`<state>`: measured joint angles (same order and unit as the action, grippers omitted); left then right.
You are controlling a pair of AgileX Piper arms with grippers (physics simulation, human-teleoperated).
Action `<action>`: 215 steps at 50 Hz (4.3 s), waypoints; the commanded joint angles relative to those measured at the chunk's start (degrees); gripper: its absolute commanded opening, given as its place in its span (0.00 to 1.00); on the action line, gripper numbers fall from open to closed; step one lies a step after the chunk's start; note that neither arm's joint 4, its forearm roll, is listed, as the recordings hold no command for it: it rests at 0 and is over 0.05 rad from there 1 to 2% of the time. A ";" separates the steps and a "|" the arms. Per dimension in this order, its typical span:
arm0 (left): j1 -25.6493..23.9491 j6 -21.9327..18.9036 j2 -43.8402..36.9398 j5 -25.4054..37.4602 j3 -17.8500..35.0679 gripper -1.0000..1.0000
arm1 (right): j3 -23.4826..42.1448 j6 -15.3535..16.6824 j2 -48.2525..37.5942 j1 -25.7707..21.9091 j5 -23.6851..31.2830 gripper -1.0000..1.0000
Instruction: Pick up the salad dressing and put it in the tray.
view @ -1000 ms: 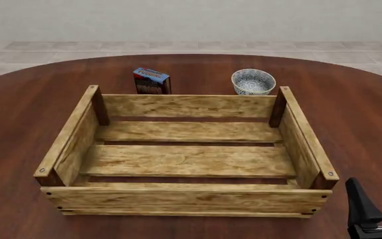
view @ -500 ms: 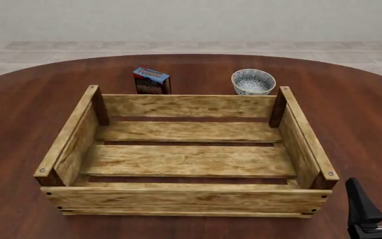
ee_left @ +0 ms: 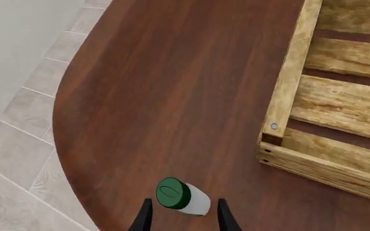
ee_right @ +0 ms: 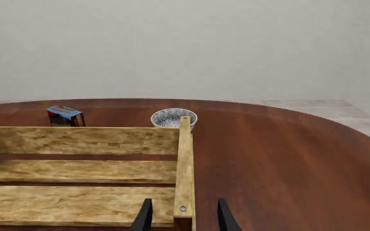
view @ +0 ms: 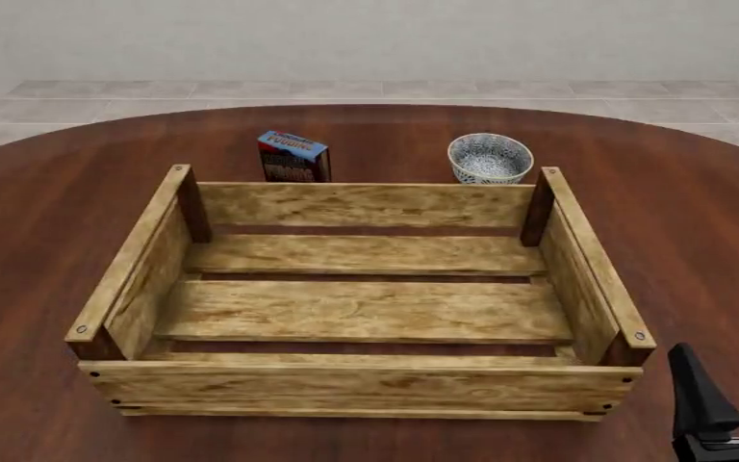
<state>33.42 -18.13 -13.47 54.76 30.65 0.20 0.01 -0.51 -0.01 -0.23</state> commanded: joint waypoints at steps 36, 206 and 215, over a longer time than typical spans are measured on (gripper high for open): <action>11.33 -4.51 -26.05 -31.58 -16.83 1.00 | 0.00 0.00 0.00 0.01 0.00 1.00; -43.68 -4.82 -49.47 -19.67 42.86 0.00 | 0.00 0.01 0.00 0.00 0.00 1.00; -47.00 -5.56 -55.34 -23.09 44.21 0.00 | 0.00 -0.01 0.00 0.00 0.00 1.00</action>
<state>-9.96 -21.74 -63.20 36.24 74.15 0.20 0.01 -0.51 0.00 -0.23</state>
